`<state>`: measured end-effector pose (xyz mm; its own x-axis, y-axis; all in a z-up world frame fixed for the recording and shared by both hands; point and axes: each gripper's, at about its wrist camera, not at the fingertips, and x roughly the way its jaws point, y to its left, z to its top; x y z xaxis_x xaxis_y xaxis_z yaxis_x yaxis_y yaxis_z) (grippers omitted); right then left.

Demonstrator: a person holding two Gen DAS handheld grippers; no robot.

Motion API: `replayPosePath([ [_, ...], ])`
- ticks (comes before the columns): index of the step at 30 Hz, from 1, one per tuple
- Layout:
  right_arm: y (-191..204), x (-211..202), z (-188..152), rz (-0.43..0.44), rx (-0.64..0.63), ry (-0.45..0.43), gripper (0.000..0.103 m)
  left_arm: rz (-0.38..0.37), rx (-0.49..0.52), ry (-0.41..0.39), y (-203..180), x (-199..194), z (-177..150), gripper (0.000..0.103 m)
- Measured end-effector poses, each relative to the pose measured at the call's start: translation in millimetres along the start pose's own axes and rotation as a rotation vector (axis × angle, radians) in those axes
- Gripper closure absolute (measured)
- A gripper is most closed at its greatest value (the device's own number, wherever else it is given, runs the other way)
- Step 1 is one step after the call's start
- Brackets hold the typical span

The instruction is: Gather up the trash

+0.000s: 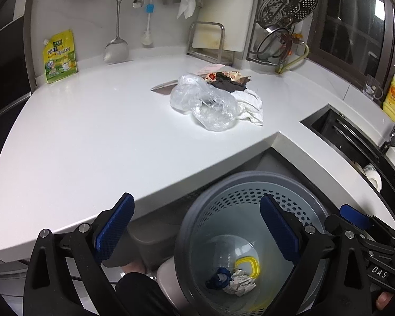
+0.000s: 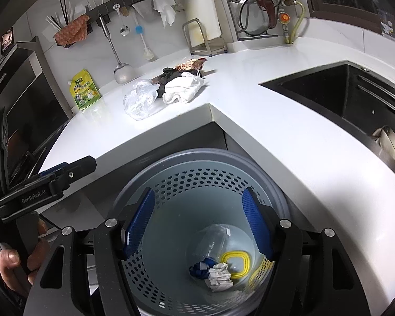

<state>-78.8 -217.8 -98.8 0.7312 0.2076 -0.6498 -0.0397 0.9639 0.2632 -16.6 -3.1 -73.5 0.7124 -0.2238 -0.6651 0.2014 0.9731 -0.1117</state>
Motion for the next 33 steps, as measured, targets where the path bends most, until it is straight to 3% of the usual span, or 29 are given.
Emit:
replayPosePath([
  [33, -4.9, 61.1, 86.5, 0.015, -0.065, -0.017, 0.036, 0.059, -0.046, -0.054, 19.2, 44.3, 68.4, 0.008],
])
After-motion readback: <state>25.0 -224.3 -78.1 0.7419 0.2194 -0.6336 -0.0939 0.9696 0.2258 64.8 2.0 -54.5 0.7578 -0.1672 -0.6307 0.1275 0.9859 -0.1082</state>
